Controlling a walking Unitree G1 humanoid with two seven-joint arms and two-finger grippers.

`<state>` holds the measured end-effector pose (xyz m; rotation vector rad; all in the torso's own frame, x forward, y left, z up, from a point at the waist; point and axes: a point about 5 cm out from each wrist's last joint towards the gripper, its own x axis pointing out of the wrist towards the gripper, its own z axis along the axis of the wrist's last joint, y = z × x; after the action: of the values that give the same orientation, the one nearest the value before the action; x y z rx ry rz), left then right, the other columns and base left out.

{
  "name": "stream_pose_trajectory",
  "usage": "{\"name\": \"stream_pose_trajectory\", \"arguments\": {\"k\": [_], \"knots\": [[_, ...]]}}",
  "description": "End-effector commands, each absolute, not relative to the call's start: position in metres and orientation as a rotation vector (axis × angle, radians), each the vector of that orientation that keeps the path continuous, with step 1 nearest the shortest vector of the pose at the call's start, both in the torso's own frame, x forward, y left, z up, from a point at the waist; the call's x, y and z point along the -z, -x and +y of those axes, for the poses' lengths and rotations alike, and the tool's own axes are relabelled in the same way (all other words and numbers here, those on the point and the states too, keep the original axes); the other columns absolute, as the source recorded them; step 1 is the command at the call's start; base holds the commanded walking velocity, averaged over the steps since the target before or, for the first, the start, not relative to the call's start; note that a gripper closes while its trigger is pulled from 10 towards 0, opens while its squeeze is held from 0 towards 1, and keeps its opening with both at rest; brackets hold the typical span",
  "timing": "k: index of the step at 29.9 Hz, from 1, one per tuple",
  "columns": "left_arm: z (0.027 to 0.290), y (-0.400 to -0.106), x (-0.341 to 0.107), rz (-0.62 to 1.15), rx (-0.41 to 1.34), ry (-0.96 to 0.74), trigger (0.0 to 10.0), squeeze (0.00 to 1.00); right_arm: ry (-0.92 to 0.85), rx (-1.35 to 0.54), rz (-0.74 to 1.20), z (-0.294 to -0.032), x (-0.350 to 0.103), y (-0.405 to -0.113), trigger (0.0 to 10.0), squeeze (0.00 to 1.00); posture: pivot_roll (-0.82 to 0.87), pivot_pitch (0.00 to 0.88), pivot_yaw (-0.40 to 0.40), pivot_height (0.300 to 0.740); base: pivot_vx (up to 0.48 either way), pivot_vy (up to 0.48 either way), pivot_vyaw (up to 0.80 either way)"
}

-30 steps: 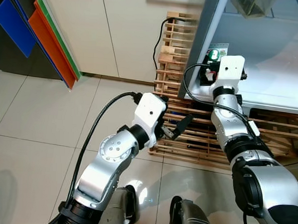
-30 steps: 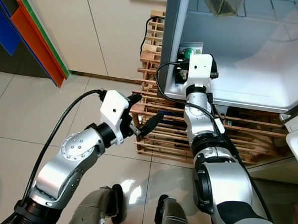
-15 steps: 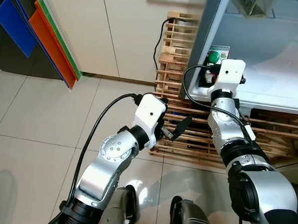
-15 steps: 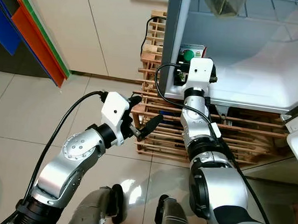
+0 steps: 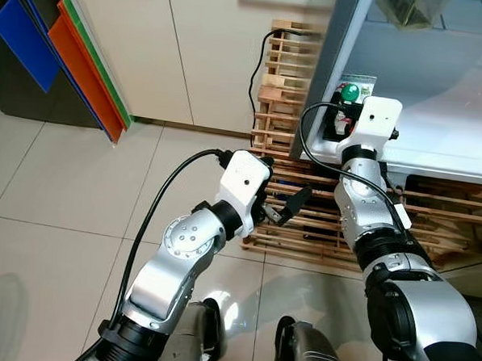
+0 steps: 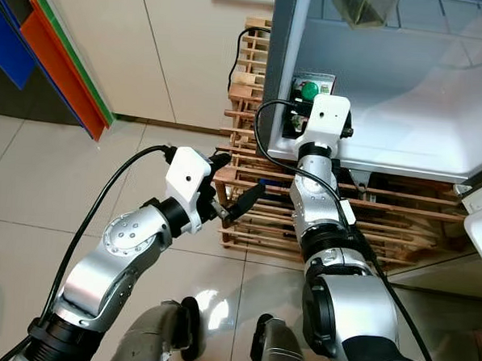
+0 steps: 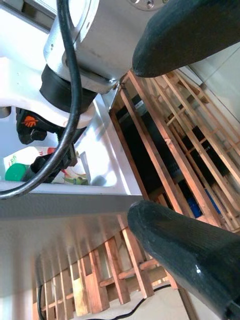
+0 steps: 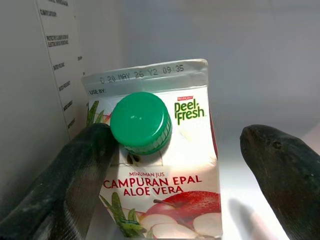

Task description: Restocking fridge

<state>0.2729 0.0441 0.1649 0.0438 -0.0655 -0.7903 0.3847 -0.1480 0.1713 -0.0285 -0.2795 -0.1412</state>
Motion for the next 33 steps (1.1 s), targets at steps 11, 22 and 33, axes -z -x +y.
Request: {"name": "stream_pose_trajectory", "arguments": {"k": [11, 22, 33], "knots": [[0.042, -0.273, -0.159, -0.058, 0.786, -0.052, 10.0, 0.00, 0.183, 0.063, -0.242, -0.159, -0.149, -0.365, 10.0, 0.00, 0.16, 0.263, -0.004, 0.724, 0.000, 0.000, 0.00], [0.041, -0.276, -0.158, -0.060, 0.778, -0.049, 10.0, 0.00, 0.179, 0.101, -0.238, -0.173, -0.147, -0.349, 10.0, 0.00, 0.13, 0.243, -0.007, 0.724, 0.000, 0.000, 0.00], [0.040, -0.276, -0.156, -0.065, 0.774, -0.045, 10.0, 0.00, 0.205, 0.073, -0.237, -0.170, -0.154, -0.361, 10.0, 1.00, 0.14, 0.219, -0.009, 0.724, 0.000, 0.000, 0.00]]}}
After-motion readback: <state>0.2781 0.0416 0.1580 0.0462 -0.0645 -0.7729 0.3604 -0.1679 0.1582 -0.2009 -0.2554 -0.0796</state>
